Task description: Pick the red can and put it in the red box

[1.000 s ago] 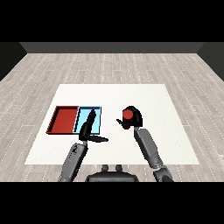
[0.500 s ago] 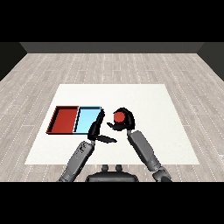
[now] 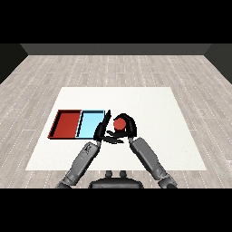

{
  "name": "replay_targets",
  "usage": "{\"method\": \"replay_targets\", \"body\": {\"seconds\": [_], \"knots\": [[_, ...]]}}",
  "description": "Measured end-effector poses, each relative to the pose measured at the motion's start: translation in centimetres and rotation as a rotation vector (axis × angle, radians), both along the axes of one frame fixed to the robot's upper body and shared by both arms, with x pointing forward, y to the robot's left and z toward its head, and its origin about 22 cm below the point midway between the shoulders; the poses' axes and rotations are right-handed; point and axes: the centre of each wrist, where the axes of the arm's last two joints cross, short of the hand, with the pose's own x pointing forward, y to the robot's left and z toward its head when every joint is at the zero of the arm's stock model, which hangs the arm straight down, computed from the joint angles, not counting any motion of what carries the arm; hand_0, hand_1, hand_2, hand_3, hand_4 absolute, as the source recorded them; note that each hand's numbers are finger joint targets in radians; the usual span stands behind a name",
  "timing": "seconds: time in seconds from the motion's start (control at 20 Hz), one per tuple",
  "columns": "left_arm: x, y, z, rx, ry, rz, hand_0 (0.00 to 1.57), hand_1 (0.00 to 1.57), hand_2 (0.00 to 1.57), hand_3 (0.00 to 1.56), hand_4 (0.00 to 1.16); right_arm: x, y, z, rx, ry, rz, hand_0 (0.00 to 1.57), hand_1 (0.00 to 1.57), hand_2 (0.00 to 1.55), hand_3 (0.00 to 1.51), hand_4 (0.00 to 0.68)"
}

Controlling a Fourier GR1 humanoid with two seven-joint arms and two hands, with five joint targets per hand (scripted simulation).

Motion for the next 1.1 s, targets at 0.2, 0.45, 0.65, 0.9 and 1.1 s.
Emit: {"method": "replay_targets", "body": {"seconds": [0.2, 0.45, 0.65, 0.9, 1.1], "knots": [[0.3, -0.7, -1.1, 0.007, 0.006, -0.004, 0.00, 0.00, 0.00, 0.00, 0.00, -0.5, 0.8, 0.2, -0.003, -0.012, 0.015, 1.45, 1.45, 1.42, 1.38, 0.615], [1.2, -1.5, -0.6, 0.025, 0.002, -0.018, 0.00, 0.00, 0.00, 0.00, 0.00, -0.5, 1.7, 0.9, 0.007, -0.010, 0.037, 1.44, 1.44, 1.43, 1.38, 0.595], [0.8, -1.9, -0.5, 0.030, 0.008, -0.027, 0.00, 0.00, 0.00, 0.00, 0.00, -1.2, 2.4, 1.2, 0.013, -0.011, 0.056, 1.45, 1.45, 1.45, 1.40, 0.555], [0.2, -2.5, -0.2, 0.042, -0.006, 0.038, 0.77, 0.77, 0.78, 0.00, 0.55, -1.1, 2.4, 1.6, 0.014, -0.019, 0.056, 1.51, 1.51, 1.47, 1.41, 0.512], [0.7, -2.6, -0.1, 0.062, -0.005, 0.095, 1.55, 1.55, 1.48, 1.38, 0.87, -0.2, 2.6, 1.7, 0.011, -0.029, 0.061, 1.50, 1.50, 1.45, 1.40, 0.523]]}}
